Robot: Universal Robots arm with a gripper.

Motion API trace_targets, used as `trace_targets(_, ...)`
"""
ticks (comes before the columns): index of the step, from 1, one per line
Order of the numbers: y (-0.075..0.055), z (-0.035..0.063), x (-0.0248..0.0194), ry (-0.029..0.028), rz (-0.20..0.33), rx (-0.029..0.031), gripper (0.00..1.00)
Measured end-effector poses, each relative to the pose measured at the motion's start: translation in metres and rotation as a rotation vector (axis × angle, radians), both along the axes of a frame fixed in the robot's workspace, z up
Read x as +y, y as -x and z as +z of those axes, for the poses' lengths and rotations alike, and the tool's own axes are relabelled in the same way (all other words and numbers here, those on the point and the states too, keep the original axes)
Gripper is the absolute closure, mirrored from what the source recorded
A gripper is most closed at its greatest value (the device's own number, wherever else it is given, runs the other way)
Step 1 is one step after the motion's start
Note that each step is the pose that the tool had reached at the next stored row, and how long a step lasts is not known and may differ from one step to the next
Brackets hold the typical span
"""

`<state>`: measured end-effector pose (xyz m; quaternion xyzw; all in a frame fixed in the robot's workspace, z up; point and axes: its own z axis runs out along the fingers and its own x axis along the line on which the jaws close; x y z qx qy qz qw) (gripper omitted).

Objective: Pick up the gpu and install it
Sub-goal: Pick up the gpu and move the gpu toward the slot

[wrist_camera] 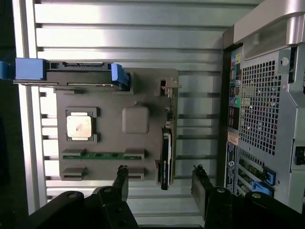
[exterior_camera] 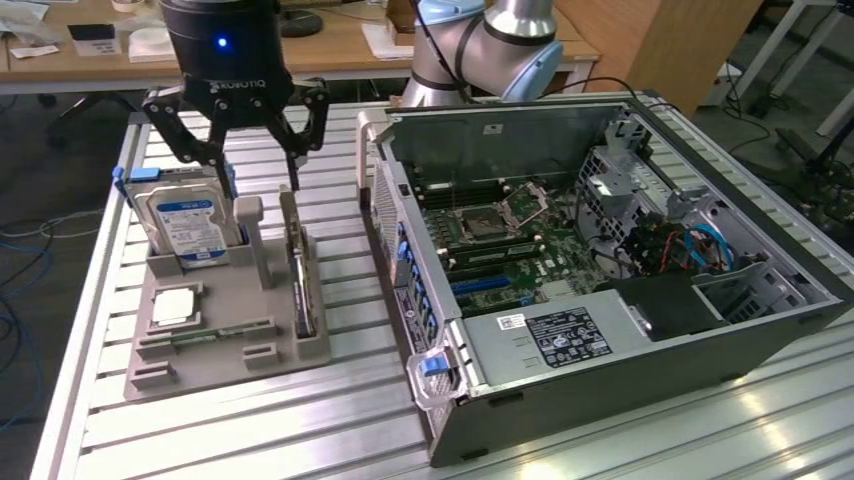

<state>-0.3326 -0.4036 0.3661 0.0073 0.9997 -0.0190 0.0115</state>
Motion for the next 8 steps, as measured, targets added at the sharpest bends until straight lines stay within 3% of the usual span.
trace_targets(8, 0.0, -0.0078, -0.0034, -0.0064, -0.001, -0.002, 0.35)
